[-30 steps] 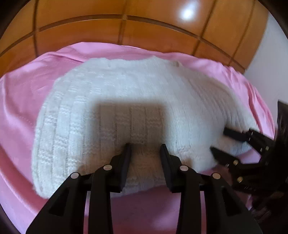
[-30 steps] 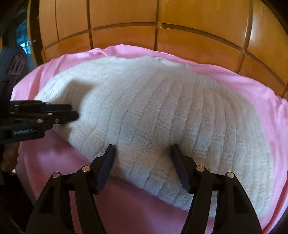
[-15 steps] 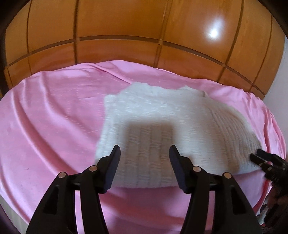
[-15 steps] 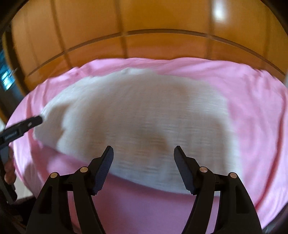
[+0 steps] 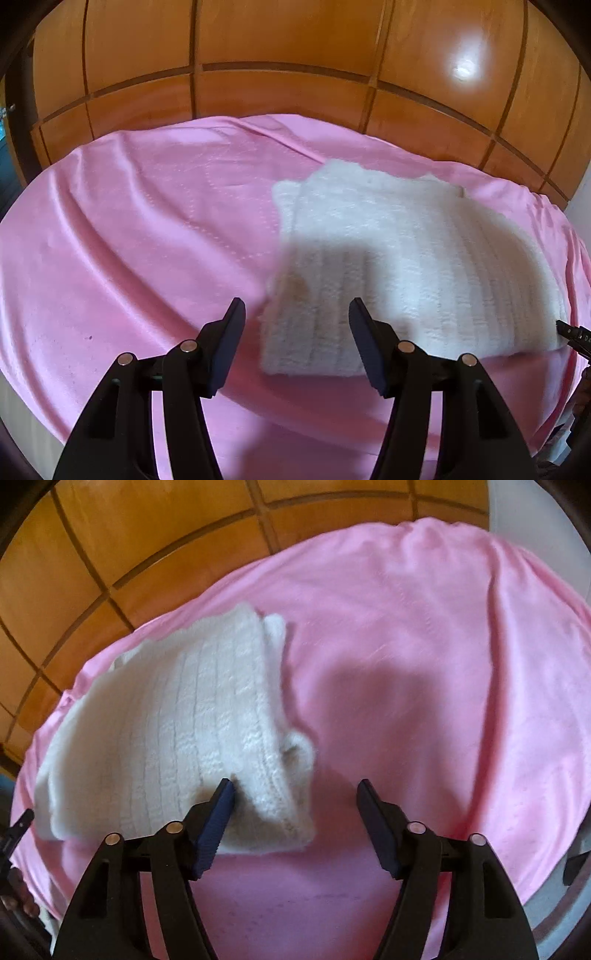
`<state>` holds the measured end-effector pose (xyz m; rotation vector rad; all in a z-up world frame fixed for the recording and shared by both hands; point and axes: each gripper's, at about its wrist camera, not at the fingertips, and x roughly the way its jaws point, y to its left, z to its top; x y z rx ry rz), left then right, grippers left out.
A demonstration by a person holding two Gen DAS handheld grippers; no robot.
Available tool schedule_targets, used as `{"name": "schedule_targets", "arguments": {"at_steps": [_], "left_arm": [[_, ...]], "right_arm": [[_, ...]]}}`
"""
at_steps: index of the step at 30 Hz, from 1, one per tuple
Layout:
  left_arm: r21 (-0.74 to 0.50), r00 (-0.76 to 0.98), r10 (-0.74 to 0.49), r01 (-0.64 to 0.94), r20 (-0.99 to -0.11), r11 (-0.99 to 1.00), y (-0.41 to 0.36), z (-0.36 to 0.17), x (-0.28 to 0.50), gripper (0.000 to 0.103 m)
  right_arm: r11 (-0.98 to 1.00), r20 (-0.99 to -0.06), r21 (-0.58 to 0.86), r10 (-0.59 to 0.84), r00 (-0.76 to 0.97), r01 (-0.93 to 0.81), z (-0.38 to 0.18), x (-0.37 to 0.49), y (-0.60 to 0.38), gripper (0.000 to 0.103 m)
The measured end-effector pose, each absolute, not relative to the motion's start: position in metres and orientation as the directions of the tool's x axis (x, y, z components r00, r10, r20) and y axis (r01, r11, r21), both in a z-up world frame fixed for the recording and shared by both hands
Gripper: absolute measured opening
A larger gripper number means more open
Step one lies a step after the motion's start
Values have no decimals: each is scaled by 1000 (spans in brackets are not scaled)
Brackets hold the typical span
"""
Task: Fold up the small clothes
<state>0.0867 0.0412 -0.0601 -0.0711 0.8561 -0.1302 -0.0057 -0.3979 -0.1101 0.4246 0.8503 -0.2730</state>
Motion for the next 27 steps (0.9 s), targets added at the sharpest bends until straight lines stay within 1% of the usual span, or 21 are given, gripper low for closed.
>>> {"name": "schedule_targets", "arguments": {"at_steps": [2, 3, 4, 5, 6, 7, 11, 13, 14, 15, 16, 17, 18, 19, 20, 24, 27], "left_arm": [[-118, 638, -140, 77, -758, 990, 47, -65, 89, 57], [-122, 631, -144, 79, -762, 989, 49, -68, 90, 53], [-144, 609, -173, 98, -774, 985, 52, -73, 92, 29], [-153, 592, -187, 107, -784, 982, 53, -77, 94, 17], [-157, 578, -189, 106, -794, 982, 55, -82, 95, 11], [-160, 571, -189, 100, -799, 982, 59, -88, 96, 11], [-173, 562, -202, 105, -802, 979, 61, -92, 94, 11], [-208, 560, -226, 97, -797, 973, 66, -89, 96, 17], [-235, 563, -247, 95, -789, 967, 70, -87, 97, 23], [-265, 575, -264, 85, -775, 961, 76, -82, 98, 42], [-283, 585, -274, 78, -764, 956, 80, -79, 99, 48], [-309, 592, -289, 71, -752, 949, 85, -76, 101, 48], [-332, 592, -305, 66, -746, 941, 89, -73, 105, 48], [-352, 596, -312, 53, -740, 935, 94, -71, 110, 48], [-359, 602, -311, 43, -735, 932, 97, -69, 114, 48], [-374, 624, -314, 38, -716, 927, 102, -60, 137, 48], [-386, 620, -337, 59, -709, 921, 97, -56, 158, 48]], "right_arm": [[895, -772, 252, -44, 635, 368, -110, -2, -393, 30], [908, -773, 217, -64, 631, 357, -107, 0, -387, 26], [916, -773, 199, -72, 630, 349, -105, 1, -384, 16], [921, -771, 180, -87, 631, 346, -101, 2, -383, 13], [926, -768, 143, -119, 629, 350, -97, 3, -382, 11], [924, -771, 117, -147, 620, 365, -97, 3, -385, 9], [906, -797, 123, -153, 584, 405, -116, 6, -402, 8], [912, -794, 104, -164, 585, 396, -111, 7, -398, 8], [911, -794, 114, -156, 588, 396, -109, 6, -399, 8], [909, -795, 127, -146, 589, 397, -108, 6, -401, 8], [907, -793, 139, -138, 594, 397, -106, 4, -402, 11], [905, -788, 147, -137, 600, 400, -103, 2, -403, 23], [902, -781, 140, -153, 606, 408, -99, 0, -403, 33], [899, -769, 127, -177, 615, 418, -95, -1, -402, 47], [899, -751, 121, -194, 631, 420, -88, -2, -401, 49], [915, -707, 107, -206, 677, 390, -66, 12, -390, 49], [938, -676, 123, -160, 719, 324, -54, 35, -372, 49]]}}
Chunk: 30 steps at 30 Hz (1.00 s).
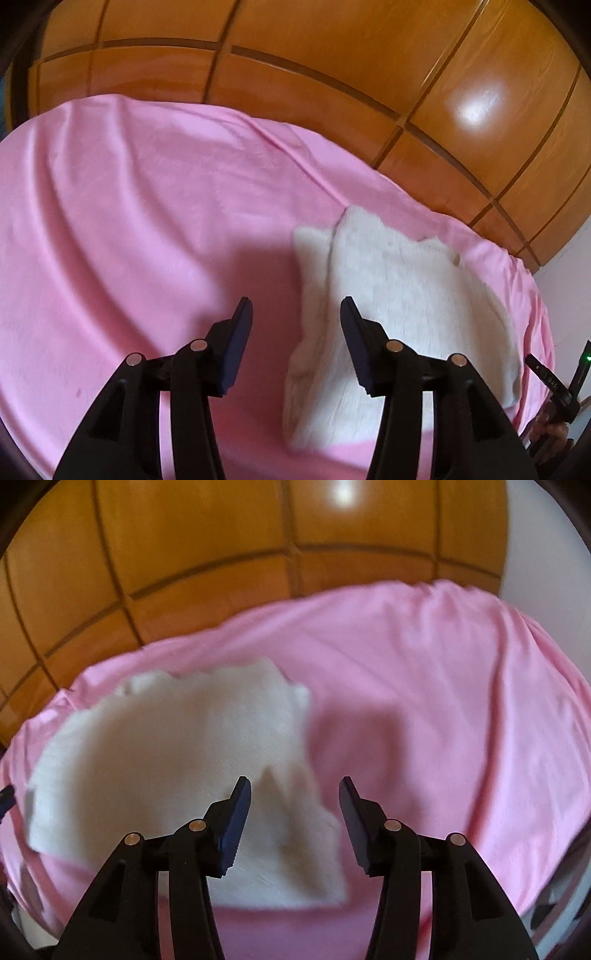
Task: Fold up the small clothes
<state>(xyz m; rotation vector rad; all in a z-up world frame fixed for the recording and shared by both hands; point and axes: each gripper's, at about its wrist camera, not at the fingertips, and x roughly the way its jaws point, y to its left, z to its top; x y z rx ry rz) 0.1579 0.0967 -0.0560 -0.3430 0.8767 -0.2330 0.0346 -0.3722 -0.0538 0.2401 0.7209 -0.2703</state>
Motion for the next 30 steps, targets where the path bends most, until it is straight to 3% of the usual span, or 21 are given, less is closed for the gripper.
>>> {"name": "schedule_targets", "arguments": {"at_steps": [8, 9, 10, 11, 12, 15, 17, 22, 27, 30], "left_arm": [[-421, 537, -407, 104, -739, 901, 64, -72, 217, 44], [-433, 517, -419, 101, -746, 896, 59, -77, 225, 36], [-440, 503, -428, 102, -751, 892, 56, -80, 228, 17], [-440, 495, -433, 109, -753, 891, 52, -82, 230, 7], [-435, 497, -433, 118, -752, 893, 48, -81, 231, 5], [-386, 598, -384, 132, -703, 913, 42, -57, 215, 4], [-278, 669, -288, 125, -686, 952, 34, -44, 204, 4], [-77, 650, -108, 77, -752, 994, 13, -75, 212, 4], [-107, 620, -111, 44, -777, 993, 15, -88, 212, 5], [-108, 638, -102, 30, -763, 994, 20, -77, 206, 12]], "right_arm": [[965, -718, 101, -97, 689, 242, -74, 91, -333, 51], [965, -719, 96, -101, 687, 242, -79, 94, -331, 54], [965, -718, 97, -101, 689, 242, -82, 94, -331, 57], [965, -719, 99, -100, 688, 244, -84, 96, -331, 58], [964, -718, 104, -97, 690, 244, -86, 96, -333, 59], [960, -714, 135, -77, 696, 244, -88, 94, -336, 60], [959, -711, 143, -74, 700, 246, -90, 93, -336, 60], [959, -703, 130, -90, 705, 253, -94, 93, -333, 62], [959, -699, 134, -88, 709, 251, -95, 93, -333, 62], [957, -699, 130, -96, 709, 257, -96, 94, -332, 63]]}}
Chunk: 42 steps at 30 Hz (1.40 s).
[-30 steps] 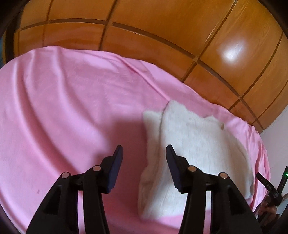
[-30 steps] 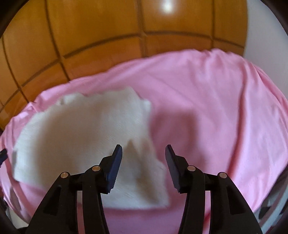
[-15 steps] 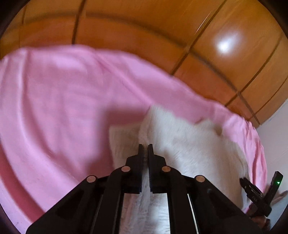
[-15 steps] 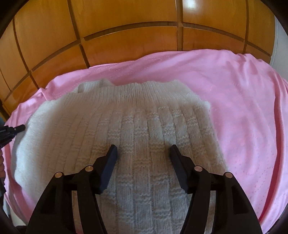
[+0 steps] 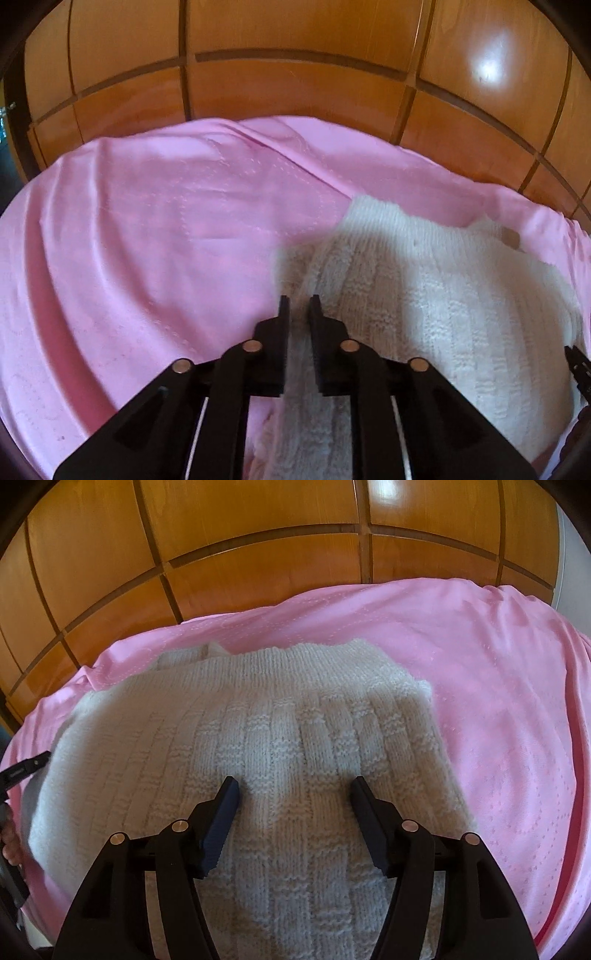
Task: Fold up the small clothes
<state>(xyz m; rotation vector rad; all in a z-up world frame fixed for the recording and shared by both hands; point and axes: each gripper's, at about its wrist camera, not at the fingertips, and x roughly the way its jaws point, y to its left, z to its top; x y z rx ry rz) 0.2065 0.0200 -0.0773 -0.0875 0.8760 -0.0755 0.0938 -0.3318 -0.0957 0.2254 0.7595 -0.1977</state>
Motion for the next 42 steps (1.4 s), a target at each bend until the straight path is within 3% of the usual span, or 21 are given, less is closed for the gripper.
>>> {"name": "schedule_targets", "arguments": {"at_steps": [11, 19, 24, 28, 33, 35, 39, 42], "left_arm": [[-111, 714, -107, 41, -692, 993, 22, -40, 180, 21], [-83, 732, -99, 58, -674, 995, 18, -29, 169, 34], [-82, 718, -96, 55, -690, 995, 16, -33, 175, 35], [-71, 703, -92, 59, -705, 996, 13, -40, 181, 36], [-50, 692, -80, 63, -717, 997, 7, -46, 188, 36], [-47, 696, -80, 67, -714, 997, 5, -46, 191, 36], [-30, 689, -81, 87, -720, 996, -5, -53, 201, 37], [-4, 618, -59, 90, -784, 996, -11, -77, 218, 38]], "right_arm": [[957, -697, 130, -97, 711, 258, -96, 94, -332, 63], [949, -687, 156, -94, 721, 272, -70, 91, -346, 63], [931, -663, 128, -177, 727, 343, -52, 97, -375, 63], [898, -698, 118, -228, 678, 423, -57, 113, -407, 63], [882, -738, 151, -199, 645, 446, -68, 130, -435, 63], [899, -750, 143, -175, 638, 414, -71, 139, -436, 43], [895, -797, 78, -208, 566, 439, -94, 155, -441, 42], [883, -802, 101, -200, 563, 458, -107, 161, -450, 48]]}}
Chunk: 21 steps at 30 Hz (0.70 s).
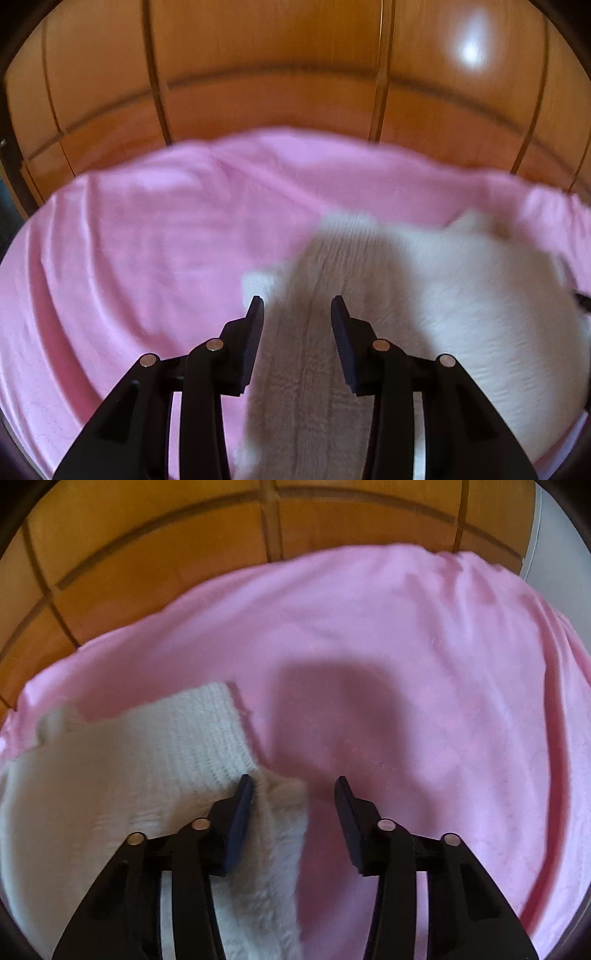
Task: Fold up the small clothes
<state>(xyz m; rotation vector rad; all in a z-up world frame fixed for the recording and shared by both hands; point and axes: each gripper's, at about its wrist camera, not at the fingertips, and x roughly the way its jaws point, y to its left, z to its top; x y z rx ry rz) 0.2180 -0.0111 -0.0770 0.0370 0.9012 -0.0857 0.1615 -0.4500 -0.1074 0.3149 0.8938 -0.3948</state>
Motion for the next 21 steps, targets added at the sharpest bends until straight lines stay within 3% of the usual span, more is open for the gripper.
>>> {"name": "schedule_targets", "arguments": {"at_steps": [3, 9, 16, 21], "left_arm": [[-33, 589, -66, 68, -805, 997, -7, -96, 228, 40], [-60, 623, -68, 35, -779, 998, 1, -78, 214, 44], [-142, 657, -179, 110, -732, 984, -15, -59, 167, 44], [-94, 629, -228, 240, -743, 966, -56, -63, 143, 44]], "right_arm": [[883, -811, 124, -172, 559, 452, -103, 163, -455, 50], [854, -770, 349, 27, 637, 386, -87, 124, -472, 72], [807, -711, 527, 248, 658, 266, -109, 76, -458, 76], [795, -668, 584, 357, 653, 163, -110, 62, -435, 76]]}}
